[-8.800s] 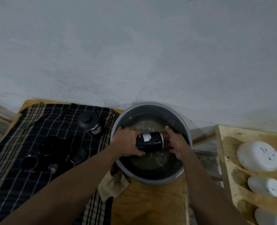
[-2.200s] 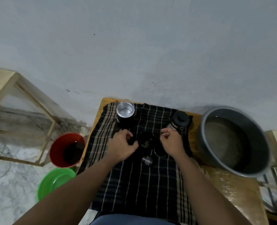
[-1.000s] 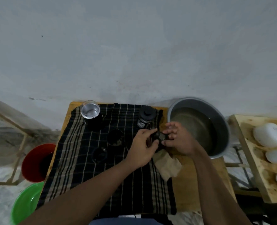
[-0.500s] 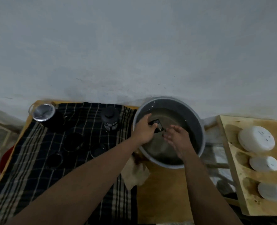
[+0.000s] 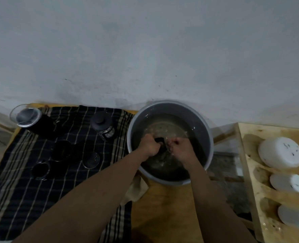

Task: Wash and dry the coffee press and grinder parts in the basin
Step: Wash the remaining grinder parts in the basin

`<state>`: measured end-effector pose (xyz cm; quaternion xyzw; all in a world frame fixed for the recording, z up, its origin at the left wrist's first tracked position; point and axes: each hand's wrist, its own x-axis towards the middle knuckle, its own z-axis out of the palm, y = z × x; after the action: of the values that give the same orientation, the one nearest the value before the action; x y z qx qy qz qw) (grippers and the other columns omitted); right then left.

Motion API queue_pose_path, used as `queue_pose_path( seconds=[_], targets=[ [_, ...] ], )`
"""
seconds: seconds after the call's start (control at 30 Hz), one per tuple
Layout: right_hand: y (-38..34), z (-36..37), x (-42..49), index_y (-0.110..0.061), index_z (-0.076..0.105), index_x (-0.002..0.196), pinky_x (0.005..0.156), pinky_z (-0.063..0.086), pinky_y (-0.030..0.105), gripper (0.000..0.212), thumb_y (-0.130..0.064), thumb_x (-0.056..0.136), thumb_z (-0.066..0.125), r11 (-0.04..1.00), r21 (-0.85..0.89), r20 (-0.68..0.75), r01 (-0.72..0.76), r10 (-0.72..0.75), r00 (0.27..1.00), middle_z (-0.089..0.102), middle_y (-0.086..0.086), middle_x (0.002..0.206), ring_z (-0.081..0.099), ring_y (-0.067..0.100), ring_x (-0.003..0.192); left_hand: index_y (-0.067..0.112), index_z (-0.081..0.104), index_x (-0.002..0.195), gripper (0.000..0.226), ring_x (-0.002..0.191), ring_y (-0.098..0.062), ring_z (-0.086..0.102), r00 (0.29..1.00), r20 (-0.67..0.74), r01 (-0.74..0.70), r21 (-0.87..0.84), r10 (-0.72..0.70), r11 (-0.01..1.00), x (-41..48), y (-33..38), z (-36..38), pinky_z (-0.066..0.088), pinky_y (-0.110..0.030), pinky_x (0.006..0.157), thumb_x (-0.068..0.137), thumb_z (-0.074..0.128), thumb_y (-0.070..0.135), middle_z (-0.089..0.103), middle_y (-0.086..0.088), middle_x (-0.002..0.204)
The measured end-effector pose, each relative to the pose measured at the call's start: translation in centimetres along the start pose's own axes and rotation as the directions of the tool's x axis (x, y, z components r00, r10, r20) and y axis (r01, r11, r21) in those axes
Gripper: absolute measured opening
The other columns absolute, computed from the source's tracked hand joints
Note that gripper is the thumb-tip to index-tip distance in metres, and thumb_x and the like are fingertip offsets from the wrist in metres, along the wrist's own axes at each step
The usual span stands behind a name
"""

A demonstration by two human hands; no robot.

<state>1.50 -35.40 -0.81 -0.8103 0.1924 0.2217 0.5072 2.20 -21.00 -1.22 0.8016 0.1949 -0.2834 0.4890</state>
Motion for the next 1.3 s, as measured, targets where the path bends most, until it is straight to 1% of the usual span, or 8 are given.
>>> queue_pose_path(
  seconds=[0.2, 0.37, 0.5, 0.73, 0.93, 1.13, 1.2, 1.3],
  targets=[
    [-0.1, 1.0, -0.4, -0.010, 0.064, 0.134, 0.109, 0.043, 0.031, 0.041, 0.001, 0.095, 0.058, 0.941, -0.196, 0.181, 0.275, -0.241, 0.954, 0.066, 0.005, 0.131, 0.059, 0.019, 0.122, 0.013, 0.069, 0.104, 0.015, 0.099, -0.028, 0.068, 0.967, 0.170, 0.250, -0.488, -0.190, 0.836, -0.4, 0.6, 0.7, 0.058, -0.043, 0.090, 0.101, 0.061, 0.024, 0.071, -0.014, 0.110],
    [0.1, 1.1, -0.8, -0.012, 0.076, 0.111, 0.089, 0.050, 0.024, 0.024, -0.003, 0.089, 0.070, 0.969, -0.129, 0.022, 0.209, -0.208, 0.978, 0.074, -0.002, 0.100, 0.065, 0.011, 0.097, 0.011, 0.067, 0.103, 0.027, 0.074, -0.023, 0.067, 0.932, 0.217, 0.363, -0.542, -0.291, 0.758, -0.9, 0.7, 0.8, 0.055, -0.027, 0.048, 0.102, 0.058, 0.036, 0.069, -0.010, 0.093],
    [0.2, 1.3, -0.6, -0.015, 0.072, 0.113, 0.090, 0.051, 0.026, 0.020, -0.013, 0.093, 0.070, 0.981, -0.054, -0.050, 0.184, -0.187, 0.981, 0.067, -0.009, 0.096, 0.063, 0.000, 0.090, 0.013, 0.067, 0.114, 0.041, 0.089, -0.024, 0.068, 0.918, 0.211, 0.396, -0.540, -0.336, 0.743, -0.9, 0.5, 0.9, 0.053, -0.031, 0.058, 0.093, 0.066, 0.049, 0.072, -0.012, 0.110],
    [1.2, 1.1, 1.0, -0.013, 0.073, 0.104, 0.094, 0.055, 0.050, 0.023, -0.028, 0.102, 0.056, 1.000, 0.028, -0.048, -0.007, 0.009, 0.999, 0.074, 0.012, 0.104, 0.068, 0.029, 0.098, 0.010, 0.066, 0.118, 0.030, 0.087, -0.025, 0.069, 0.944, 0.194, 0.330, -0.540, -0.267, 0.775, -0.7, 0.6, 1.5, 0.059, -0.033, 0.066, 0.098, 0.065, 0.032, 0.071, -0.011, 0.108],
    [1.1, 1.4, 0.3, -0.021, 0.062, 0.117, 0.081, 0.052, 0.026, 0.016, -0.025, 0.102, 0.058, 0.993, 0.120, 0.119, -0.003, -0.011, 0.993, 0.066, 0.001, 0.108, 0.064, 0.017, 0.101, 0.011, 0.067, 0.117, 0.034, 0.099, -0.031, 0.069, 0.936, 0.145, 0.344, -0.569, -0.321, 0.747, 0.2, 0.4, 2.2, 0.061, -0.038, 0.074, 0.098, 0.063, 0.039, 0.069, -0.015, 0.111],
    [0.1, 2.7, 1.5, -0.008, 0.063, 0.114, 0.095, 0.049, 0.039, 0.028, -0.029, 0.107, 0.045, 0.989, 0.057, -0.068, -0.136, 0.139, 0.988, 0.067, 0.017, 0.111, 0.063, 0.030, 0.104, 0.011, 0.061, 0.109, 0.037, 0.100, -0.031, 0.067, 0.932, 0.134, 0.358, -0.498, -0.338, 0.790, -0.4, 0.3, 2.9, 0.058, -0.039, 0.085, 0.091, 0.071, 0.042, 0.068, -0.016, 0.109],
    [0.3, 2.6, 1.3, -0.014, 0.063, 0.119, 0.101, 0.050, 0.041, 0.023, -0.028, 0.104, 0.052, 0.992, 0.083, 0.035, -0.098, 0.095, 0.995, 0.068, 0.013, 0.116, 0.063, 0.027, 0.108, 0.009, 0.061, 0.109, 0.029, 0.095, -0.030, 0.066, 0.926, 0.093, 0.350, -0.572, -0.365, 0.742, -0.4, 0.4, 2.5, 0.056, -0.036, 0.073, 0.096, 0.067, 0.034, 0.067, -0.016, 0.106],
    [0.9, 1.8, 0.9, -0.020, 0.062, 0.120, 0.095, 0.053, 0.035, 0.019, -0.024, 0.102, 0.058, 0.995, 0.101, 0.187, -0.015, -0.005, 0.982, 0.068, 0.005, 0.115, 0.065, 0.020, 0.107, 0.005, 0.064, 0.119, 0.035, 0.102, -0.035, 0.067, 0.926, 0.062, 0.328, -0.624, -0.373, 0.710, -0.4, 0.5, 1.8, 0.059, -0.046, 0.090, 0.096, 0.068, 0.030, 0.068, -0.017, 0.112]
  ],
)
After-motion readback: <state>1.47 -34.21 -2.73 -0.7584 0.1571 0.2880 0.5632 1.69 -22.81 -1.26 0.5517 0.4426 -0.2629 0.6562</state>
